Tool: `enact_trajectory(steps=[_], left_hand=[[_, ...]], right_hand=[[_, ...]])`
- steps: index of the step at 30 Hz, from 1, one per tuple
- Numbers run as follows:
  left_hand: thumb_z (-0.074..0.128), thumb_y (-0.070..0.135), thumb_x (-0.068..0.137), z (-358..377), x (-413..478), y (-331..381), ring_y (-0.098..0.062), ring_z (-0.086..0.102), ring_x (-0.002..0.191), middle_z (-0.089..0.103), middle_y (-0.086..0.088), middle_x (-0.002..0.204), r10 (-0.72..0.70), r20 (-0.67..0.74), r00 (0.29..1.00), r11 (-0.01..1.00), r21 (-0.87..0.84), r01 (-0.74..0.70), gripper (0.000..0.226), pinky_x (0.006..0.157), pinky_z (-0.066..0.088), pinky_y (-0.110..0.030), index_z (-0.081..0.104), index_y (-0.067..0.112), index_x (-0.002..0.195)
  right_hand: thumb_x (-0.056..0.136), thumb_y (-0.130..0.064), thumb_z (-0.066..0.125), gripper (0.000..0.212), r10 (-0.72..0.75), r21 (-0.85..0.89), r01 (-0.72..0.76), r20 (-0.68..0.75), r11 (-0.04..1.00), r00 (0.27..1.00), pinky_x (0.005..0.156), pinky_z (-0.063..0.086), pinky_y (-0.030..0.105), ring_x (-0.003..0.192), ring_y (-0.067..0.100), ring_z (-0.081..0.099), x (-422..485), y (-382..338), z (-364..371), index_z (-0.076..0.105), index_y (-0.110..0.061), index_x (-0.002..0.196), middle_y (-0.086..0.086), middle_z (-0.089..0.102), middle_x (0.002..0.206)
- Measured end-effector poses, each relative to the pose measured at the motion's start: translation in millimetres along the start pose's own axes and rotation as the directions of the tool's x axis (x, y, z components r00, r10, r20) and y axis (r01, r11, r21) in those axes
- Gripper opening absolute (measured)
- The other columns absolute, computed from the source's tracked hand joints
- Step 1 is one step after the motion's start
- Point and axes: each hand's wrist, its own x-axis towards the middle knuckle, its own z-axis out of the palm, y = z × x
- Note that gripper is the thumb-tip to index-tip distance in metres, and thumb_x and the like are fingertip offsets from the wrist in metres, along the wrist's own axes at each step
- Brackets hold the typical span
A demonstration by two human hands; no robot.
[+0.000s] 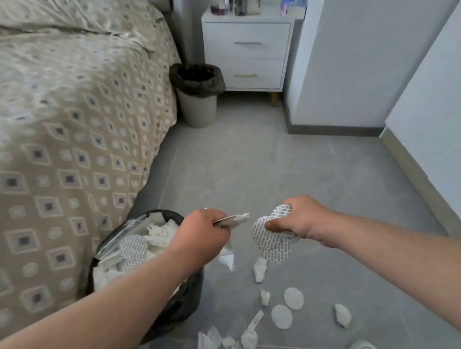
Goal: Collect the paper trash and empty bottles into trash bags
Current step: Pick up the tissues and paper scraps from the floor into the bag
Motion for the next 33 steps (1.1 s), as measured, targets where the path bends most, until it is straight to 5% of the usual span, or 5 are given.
enact_trajectory(steps=[8, 14, 19, 25, 33], left_hand=[[0.058, 0.013, 0.079, -109.8, -54.6, -62.5, -0.014, 0.032, 0.046, 0.036, 0.001, 0.050, -0.166, -0.054, 0.985, 0.984, -0.075, 0.162, 0.030, 0.041, 0.025, -0.020, 0.040, 0.014, 0.056], [0.057, 0.025, 0.082, -113.9, -60.2, -143.2, -0.014, 0.044, 0.054, 0.050, 0.002, 0.057, -0.262, 0.072, 0.962, 0.950, 0.197, 0.244, 0.027, 0.050, 0.032, -0.025, 0.049, 0.015, 0.058], [0.045, 0.016, 0.083, -83.9, -39.7, -163.3, -0.021, 0.054, 0.093, 0.055, 0.002, 0.095, -0.222, -0.036, 0.974, 0.905, 0.365, 0.220, 0.019, 0.068, 0.042, -0.027, 0.062, 0.024, 0.089], [0.042, 0.024, 0.090, -41.7, -14.4, -158.8, -0.022, 0.027, 0.130, 0.033, -0.002, 0.139, -0.044, 0.015, 0.999, 0.872, 0.489, 0.031, 0.047, 0.108, 0.029, -0.033, 0.036, 0.019, 0.136], [0.023, 0.061, 0.094, 19.0, -21.7, -199.4, -0.027, -0.005, 0.147, -0.009, -0.011, 0.159, -0.401, 0.259, 0.879, 0.795, 0.575, 0.193, 0.074, 0.117, 0.004, -0.043, -0.010, 0.027, 0.150]], right_hand=[[0.066, -0.034, 0.086, 0.056, -0.006, 0.273, 0.010, -0.015, 0.962, 1.000, 0.052, 0.040, 0.020, 0.066, 0.011, 0.061, -35.8, -68.0, 47.8, 0.063, -0.006, 0.109, 0.004, 0.070, 0.089], [0.074, -0.025, 0.082, 0.029, 0.037, 0.322, -0.036, 0.002, 0.946, 0.999, 0.045, 0.041, 0.016, 0.056, 0.007, 0.061, -23.1, -86.8, 63.2, 0.064, -0.010, 0.091, -0.001, 0.070, 0.075], [0.075, -0.025, 0.081, 0.029, 0.068, 0.318, -0.076, 0.035, 0.945, 0.997, 0.049, 0.040, 0.018, 0.058, 0.010, 0.060, -3.2, -85.8, 78.8, 0.065, -0.009, 0.093, 0.000, 0.069, 0.076], [0.075, -0.025, 0.081, 0.025, 0.077, 0.341, -0.089, 0.046, 0.936, 0.996, 0.052, 0.042, 0.019, 0.060, 0.012, 0.062, 13.4, -76.4, 77.3, 0.064, -0.011, 0.086, 0.002, 0.071, 0.077], [0.077, -0.025, 0.080, 0.025, 0.106, 0.365, -0.122, 0.064, 0.923, 0.992, 0.045, 0.041, 0.016, 0.054, 0.005, 0.060, 16.7, -56.0, 70.2, 0.065, -0.009, 0.089, -0.001, 0.069, 0.075]])
